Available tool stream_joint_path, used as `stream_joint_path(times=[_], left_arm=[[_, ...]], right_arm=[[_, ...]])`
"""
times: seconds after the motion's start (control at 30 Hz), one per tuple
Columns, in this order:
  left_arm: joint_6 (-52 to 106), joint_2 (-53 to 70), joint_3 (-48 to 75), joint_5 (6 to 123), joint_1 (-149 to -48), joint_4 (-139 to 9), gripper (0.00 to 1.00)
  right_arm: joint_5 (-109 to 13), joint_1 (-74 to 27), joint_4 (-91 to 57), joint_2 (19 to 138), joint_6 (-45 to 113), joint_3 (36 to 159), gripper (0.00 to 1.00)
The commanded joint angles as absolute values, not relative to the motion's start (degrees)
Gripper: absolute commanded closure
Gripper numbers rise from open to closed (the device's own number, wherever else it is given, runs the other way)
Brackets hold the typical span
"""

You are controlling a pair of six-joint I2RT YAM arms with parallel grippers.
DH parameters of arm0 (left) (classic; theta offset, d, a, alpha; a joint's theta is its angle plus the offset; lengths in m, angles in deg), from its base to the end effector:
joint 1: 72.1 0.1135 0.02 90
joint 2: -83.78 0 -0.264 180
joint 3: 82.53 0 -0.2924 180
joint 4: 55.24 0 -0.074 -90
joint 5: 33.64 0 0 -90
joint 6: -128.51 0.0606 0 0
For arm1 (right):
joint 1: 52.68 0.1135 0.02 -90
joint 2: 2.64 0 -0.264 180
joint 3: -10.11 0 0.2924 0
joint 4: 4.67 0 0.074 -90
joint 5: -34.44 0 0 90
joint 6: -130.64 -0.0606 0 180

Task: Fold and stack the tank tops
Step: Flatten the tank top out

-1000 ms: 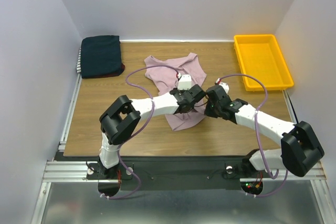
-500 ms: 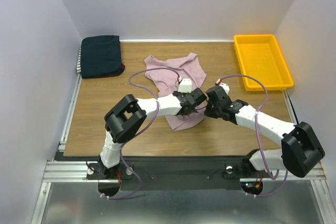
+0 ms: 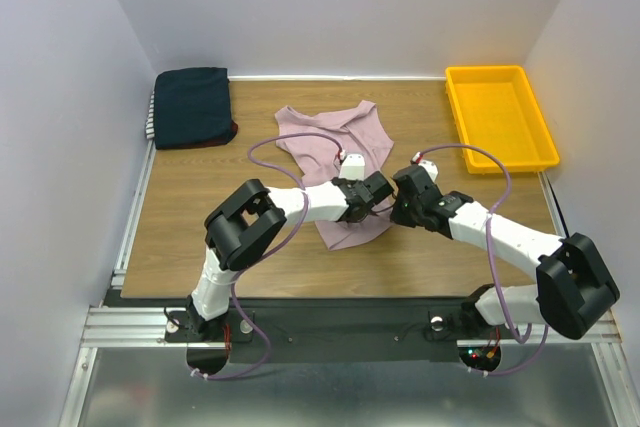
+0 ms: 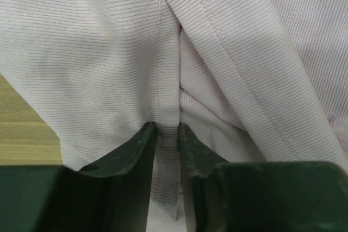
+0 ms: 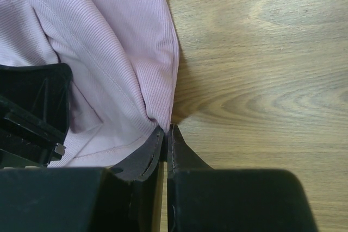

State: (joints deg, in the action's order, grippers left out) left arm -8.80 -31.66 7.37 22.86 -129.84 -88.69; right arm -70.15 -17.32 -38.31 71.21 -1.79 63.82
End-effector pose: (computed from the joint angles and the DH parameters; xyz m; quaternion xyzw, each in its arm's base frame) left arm 0.2750 -0.3730 0.1202 0.0066 0.9255 -0.0355 0.3770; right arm 0.2531 0.1609 0.1594 0.0975 0.9385 0.0997 0.3157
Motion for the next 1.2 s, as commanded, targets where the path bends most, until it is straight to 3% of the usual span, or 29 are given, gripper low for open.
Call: stream_joint_path(times=[0.0, 0.43, 1.17], left_arm=[[-10.18, -29.34, 8.99, 20.76, -130.02, -88.79, 0.69], [-9.92, -23.19, 12.06, 20.85, -128.71, -88.79, 0.91], [-7.73, -10.53, 25.86, 29.1, -125.63, -77.99, 0.91]], right_arm=[[-71.38, -16.91, -36.02, 69.34, -2.6, 63.44, 1.0], [-71.82, -16.91, -36.11, 69.43, -2.95, 63.17, 1.0], [-73.67, -16.91, -36.11, 69.69, -4.09, 59.3, 1.0]])
